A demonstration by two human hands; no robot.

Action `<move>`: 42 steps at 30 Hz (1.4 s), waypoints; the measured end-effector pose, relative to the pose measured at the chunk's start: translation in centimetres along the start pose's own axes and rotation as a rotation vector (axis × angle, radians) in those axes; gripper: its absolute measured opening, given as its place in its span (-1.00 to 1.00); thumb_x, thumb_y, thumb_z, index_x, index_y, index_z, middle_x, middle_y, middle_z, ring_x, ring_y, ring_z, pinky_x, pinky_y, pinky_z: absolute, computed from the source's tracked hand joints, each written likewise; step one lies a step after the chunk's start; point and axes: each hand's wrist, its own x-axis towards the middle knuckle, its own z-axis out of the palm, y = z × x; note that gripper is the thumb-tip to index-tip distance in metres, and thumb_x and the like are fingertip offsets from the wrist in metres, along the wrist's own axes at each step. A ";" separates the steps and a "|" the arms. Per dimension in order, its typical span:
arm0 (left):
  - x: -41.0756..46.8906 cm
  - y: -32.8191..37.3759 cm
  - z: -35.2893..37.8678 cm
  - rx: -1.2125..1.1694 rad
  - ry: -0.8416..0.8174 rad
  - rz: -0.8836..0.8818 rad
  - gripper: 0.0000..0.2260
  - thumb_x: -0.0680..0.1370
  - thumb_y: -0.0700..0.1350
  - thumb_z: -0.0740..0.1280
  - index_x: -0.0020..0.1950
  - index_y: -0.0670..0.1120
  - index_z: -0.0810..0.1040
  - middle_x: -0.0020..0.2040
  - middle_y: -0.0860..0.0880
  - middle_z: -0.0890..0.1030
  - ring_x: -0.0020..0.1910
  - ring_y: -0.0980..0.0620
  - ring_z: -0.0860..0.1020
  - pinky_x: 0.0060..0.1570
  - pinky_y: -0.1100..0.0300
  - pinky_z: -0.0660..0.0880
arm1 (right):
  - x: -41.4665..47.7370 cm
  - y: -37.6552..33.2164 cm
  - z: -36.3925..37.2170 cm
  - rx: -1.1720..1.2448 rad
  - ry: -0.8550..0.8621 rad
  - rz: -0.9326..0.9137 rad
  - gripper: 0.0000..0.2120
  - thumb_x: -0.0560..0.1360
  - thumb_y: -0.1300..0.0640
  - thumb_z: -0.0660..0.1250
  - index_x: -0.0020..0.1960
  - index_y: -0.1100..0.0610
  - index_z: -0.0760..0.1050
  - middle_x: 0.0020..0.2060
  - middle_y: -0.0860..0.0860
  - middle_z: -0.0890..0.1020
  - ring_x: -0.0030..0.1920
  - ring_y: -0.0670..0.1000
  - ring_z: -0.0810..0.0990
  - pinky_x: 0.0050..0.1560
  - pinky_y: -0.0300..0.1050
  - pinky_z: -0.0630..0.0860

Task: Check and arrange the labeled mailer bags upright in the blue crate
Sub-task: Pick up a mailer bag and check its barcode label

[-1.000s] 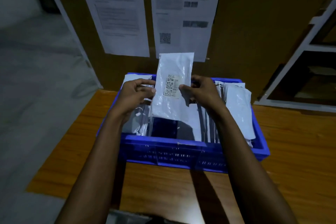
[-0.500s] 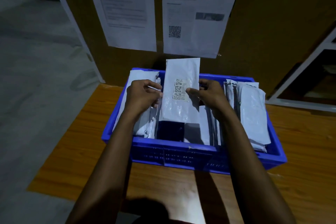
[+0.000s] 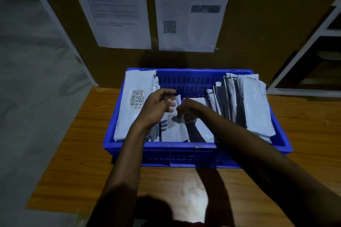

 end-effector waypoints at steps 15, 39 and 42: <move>2.7 -0.4 0.3 -0.022 -0.012 -0.087 -0.74 0.61 -0.30 0.30 0.26 -0.07 0.57 0.13 -0.08 0.64 0.11 -0.09 0.65 0.06 -0.03 0.65 | 3.5 1.7 0.8 -0.566 0.296 -0.199 -0.54 0.51 -0.17 0.44 0.21 0.15 0.53 0.19 0.14 0.60 0.19 0.18 0.60 0.15 0.08 0.55; 7.2 -2.7 3.9 0.144 0.014 -0.364 -0.87 0.50 -0.27 0.39 -0.13 -0.07 0.51 -0.08 -0.14 0.57 -0.07 -0.18 0.58 -0.16 -0.03 0.55 | 1.7 2.6 -6.1 -0.498 0.419 -0.211 -0.65 0.49 0.05 0.46 0.24 0.13 0.62 0.16 0.17 0.66 0.20 0.20 0.63 0.21 0.13 0.57; 7.0 -2.7 3.5 0.187 -0.093 -0.408 -0.52 0.45 -0.27 0.50 0.31 -0.07 0.45 0.18 -0.14 0.51 0.11 -0.18 0.57 -0.12 0.03 0.53 | -0.8 1.4 -7.9 -0.442 0.490 -0.264 -0.70 0.43 -0.09 0.54 -0.03 0.12 0.64 0.03 0.17 0.68 0.22 0.20 0.57 0.16 0.06 0.54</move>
